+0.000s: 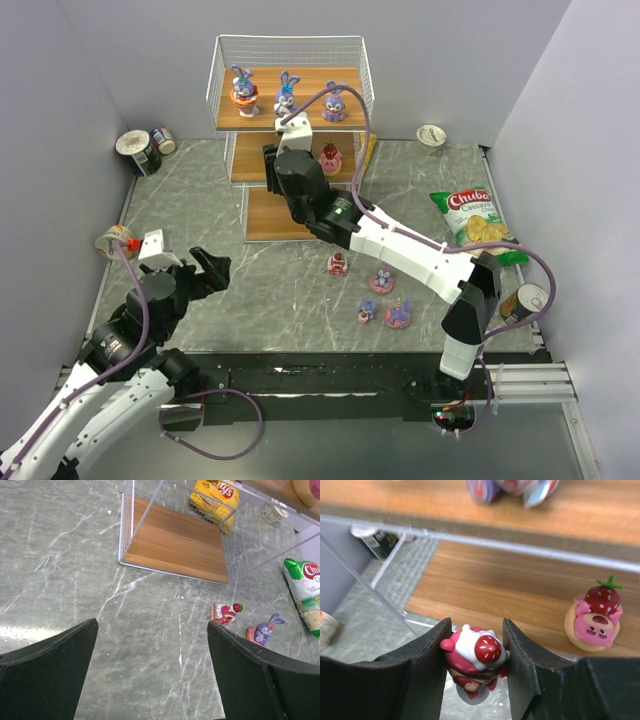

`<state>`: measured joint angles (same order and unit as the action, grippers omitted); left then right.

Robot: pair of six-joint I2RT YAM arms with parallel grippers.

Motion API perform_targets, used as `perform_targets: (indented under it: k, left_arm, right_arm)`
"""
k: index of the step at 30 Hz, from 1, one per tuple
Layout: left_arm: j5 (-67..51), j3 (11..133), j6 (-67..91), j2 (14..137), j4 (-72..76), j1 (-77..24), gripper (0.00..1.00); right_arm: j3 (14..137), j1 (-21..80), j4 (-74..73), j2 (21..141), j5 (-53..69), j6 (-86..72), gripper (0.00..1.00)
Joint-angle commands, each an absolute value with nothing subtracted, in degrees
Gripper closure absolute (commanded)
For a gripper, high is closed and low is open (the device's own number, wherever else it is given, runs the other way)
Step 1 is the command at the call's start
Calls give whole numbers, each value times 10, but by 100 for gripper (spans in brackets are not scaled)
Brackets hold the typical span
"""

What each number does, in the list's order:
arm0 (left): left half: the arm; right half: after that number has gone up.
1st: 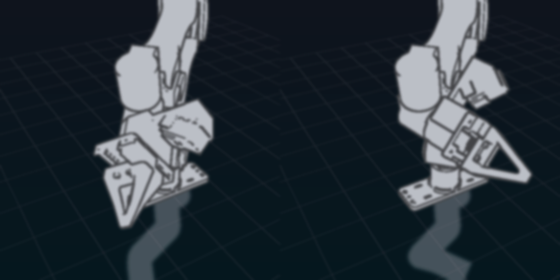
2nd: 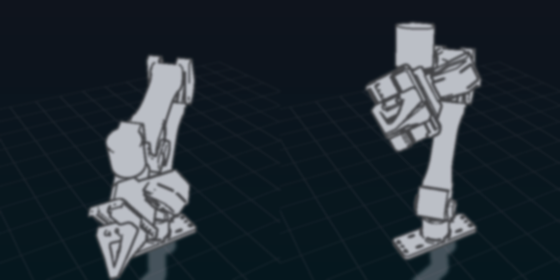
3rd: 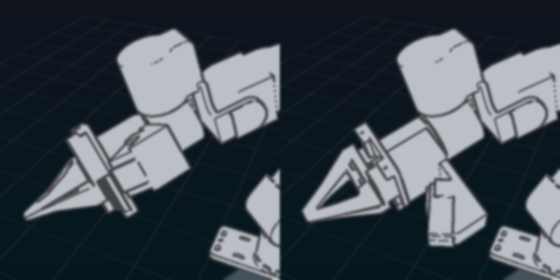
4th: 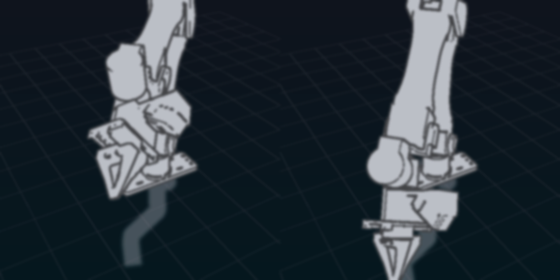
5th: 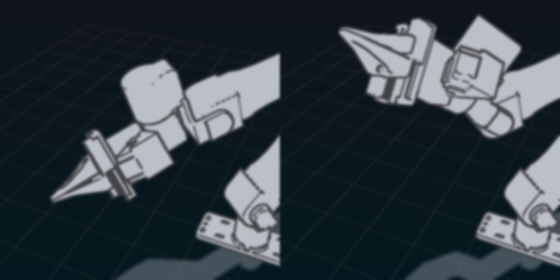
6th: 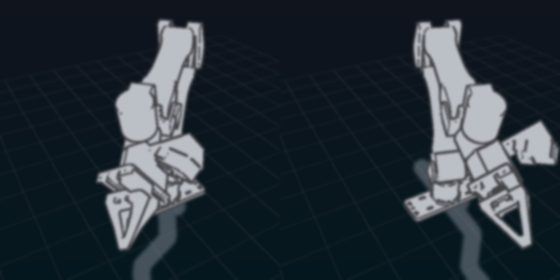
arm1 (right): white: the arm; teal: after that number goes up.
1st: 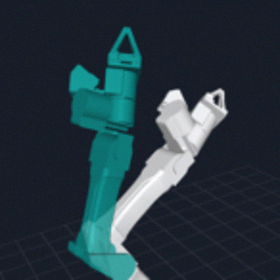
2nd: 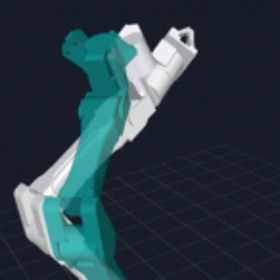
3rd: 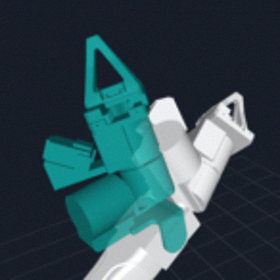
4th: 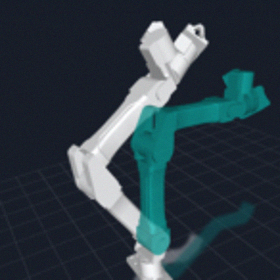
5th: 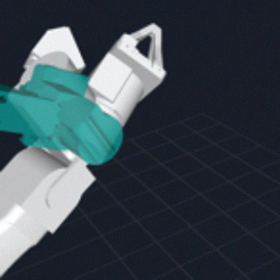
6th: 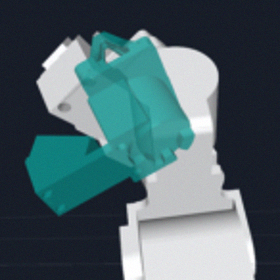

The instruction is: Place and organize the plastic toys onto the shelf

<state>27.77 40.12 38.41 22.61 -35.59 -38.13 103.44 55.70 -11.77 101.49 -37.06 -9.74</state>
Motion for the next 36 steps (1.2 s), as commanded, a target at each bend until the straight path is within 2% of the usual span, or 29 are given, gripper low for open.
perform_targets:
  k: [1,12,17,25,36]
  left_arm:
    - [298,410,392,207,-367,-383,4]
    - [325,408,404,146,-378,-382,4]
    - [326,407,401,148,-380,-383,3]
    - [317,406,397,158,-375,-382,4]
    - [324,408,403,163,-381,-381,3]
  right_arm:
    - [992,554,-54,990,-383,-54,79]
    - [962,532,-13,990,-367,-56,78]
    - [973,522,-3,1019,-371,-33,78]
    - [950,510,93,1054,-381,17,76]
    - [937,488,117,1073,-363,5,75]
